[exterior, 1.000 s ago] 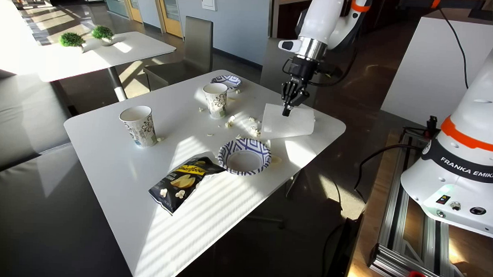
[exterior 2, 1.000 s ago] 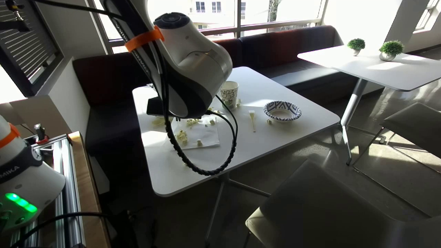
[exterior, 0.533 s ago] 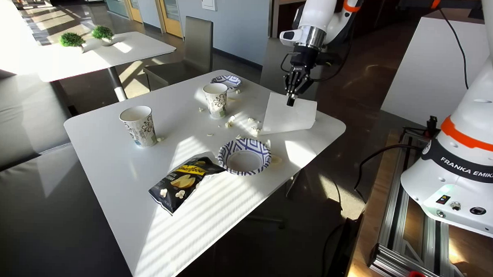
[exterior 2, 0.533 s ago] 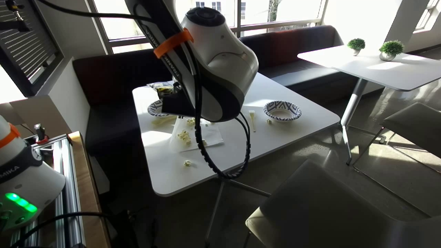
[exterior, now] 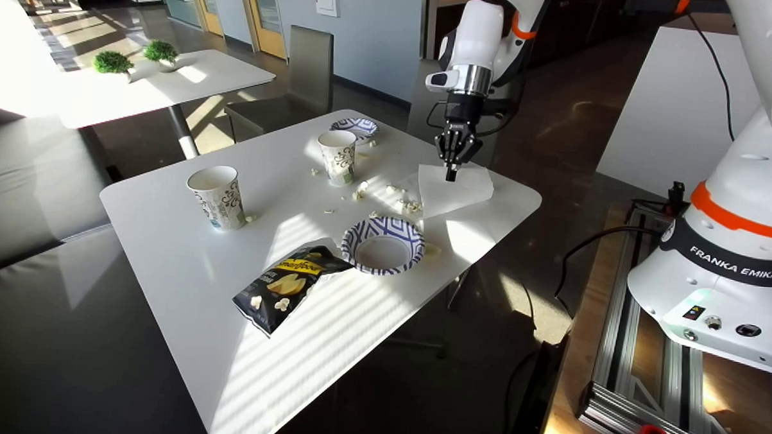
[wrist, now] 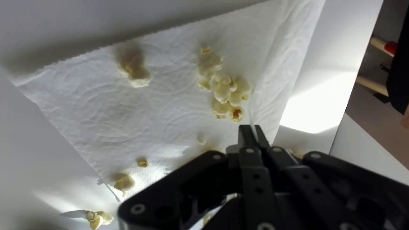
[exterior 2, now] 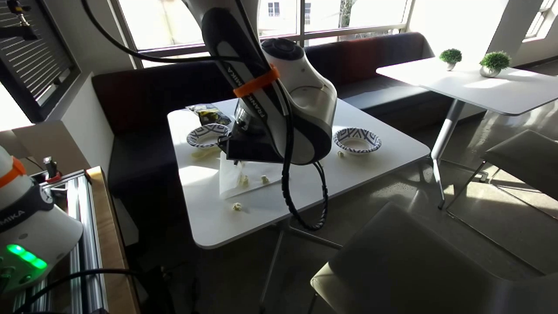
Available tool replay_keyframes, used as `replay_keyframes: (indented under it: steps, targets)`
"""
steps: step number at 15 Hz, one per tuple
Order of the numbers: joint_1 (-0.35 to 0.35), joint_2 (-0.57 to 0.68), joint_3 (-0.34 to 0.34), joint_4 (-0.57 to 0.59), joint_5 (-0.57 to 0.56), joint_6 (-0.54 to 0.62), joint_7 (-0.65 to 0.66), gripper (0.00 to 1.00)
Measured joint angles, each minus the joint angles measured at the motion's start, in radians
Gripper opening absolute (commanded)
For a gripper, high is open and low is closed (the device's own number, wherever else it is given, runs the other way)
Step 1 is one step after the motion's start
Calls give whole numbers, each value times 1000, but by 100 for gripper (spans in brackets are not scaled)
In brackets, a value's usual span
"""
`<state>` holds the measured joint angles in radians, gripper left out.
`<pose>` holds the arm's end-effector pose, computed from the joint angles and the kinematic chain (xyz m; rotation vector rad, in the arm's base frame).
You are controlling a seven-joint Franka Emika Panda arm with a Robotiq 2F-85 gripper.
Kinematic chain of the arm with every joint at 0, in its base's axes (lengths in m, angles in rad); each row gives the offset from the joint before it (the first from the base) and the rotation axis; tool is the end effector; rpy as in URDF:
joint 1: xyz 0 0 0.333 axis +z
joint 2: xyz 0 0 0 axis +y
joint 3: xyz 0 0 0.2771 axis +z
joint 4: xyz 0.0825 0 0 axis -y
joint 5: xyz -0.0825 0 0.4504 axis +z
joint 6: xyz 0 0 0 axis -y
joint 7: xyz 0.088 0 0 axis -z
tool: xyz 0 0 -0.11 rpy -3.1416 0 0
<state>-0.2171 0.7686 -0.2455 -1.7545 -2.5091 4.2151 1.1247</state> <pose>0.4584 -0.1430 0.1076 -2.2282 -1.4617 -0.2122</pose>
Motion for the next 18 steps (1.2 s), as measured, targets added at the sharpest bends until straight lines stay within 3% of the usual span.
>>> replay_keyframes:
  steps: [4,8,18]
  targets:
    - [105,35,-59,14,0,0,0,0]
    - [163,46,-93,6,0,0,-4,0]
    - [171,48,-102,-1,3,0,-7,1]
